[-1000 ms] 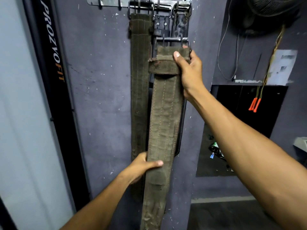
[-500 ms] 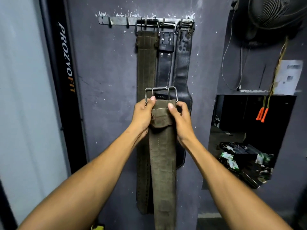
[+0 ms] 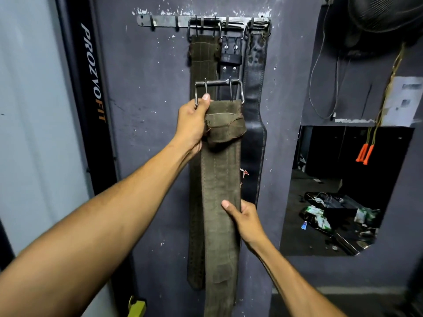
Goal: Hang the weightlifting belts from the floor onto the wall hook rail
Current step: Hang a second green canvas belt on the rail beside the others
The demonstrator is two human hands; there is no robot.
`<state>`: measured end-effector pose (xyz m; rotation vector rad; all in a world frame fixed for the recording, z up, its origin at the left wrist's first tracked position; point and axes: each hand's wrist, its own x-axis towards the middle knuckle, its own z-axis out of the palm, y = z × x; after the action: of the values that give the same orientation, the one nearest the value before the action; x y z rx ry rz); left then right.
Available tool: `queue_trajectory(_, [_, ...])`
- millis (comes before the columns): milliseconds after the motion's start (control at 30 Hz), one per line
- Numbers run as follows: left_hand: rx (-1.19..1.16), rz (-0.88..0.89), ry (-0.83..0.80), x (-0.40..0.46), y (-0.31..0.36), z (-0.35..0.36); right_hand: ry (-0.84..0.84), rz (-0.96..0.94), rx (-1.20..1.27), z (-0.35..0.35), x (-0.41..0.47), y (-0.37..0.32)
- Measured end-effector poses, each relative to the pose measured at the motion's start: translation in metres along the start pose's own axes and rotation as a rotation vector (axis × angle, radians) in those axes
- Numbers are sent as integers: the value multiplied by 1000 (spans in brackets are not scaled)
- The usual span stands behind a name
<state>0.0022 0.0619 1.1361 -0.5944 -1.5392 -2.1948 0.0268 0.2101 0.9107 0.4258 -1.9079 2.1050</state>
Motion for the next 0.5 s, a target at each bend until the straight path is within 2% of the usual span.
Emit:
queue_trajectory(100, [21, 22, -16, 2, 8, 5, -44, 15, 52, 2, -5, 3])
queue_trajectory(200, [9, 65, -2, 14, 24, 4, -106, 119, 3, 1, -24, 36])
queue_trajectory(300, [26, 93, -6, 22, 37, 1, -54, 131, 1, 3, -34, 57])
queue_trajectory(500, [69, 112, 15, 25, 40, -1, -158, 202, -112, 1, -41, 77])
